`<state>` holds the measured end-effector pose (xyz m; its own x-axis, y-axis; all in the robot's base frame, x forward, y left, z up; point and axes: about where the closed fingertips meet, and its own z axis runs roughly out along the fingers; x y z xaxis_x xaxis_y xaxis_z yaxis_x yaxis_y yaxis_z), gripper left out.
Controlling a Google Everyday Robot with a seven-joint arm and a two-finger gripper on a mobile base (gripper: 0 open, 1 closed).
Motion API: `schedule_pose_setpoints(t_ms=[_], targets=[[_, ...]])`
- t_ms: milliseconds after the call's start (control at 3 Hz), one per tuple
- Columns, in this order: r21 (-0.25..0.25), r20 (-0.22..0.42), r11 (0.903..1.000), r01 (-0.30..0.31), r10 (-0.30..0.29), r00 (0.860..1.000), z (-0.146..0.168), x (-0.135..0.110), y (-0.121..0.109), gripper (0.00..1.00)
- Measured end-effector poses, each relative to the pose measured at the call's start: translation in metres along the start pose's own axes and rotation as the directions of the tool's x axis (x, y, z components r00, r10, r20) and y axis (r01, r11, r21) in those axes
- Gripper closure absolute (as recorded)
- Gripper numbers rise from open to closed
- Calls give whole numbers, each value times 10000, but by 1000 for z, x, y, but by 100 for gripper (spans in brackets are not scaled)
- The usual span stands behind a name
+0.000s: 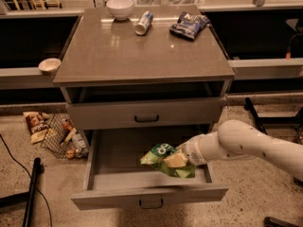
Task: Place green rice chip bag into middle drawer
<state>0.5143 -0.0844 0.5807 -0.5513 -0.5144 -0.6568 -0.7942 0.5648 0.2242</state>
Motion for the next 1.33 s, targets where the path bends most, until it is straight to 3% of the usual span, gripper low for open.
schedule_pose_setpoints(t_ms=[333,667,1333], targets=[[-325,213,9976,-610,617,9979,58,13,-14,100],[-961,324,9901,-1025,1060,9938,107,21,-20,81],[-1910,578,9761,-1039,1169,9915,158,19,-22,34]])
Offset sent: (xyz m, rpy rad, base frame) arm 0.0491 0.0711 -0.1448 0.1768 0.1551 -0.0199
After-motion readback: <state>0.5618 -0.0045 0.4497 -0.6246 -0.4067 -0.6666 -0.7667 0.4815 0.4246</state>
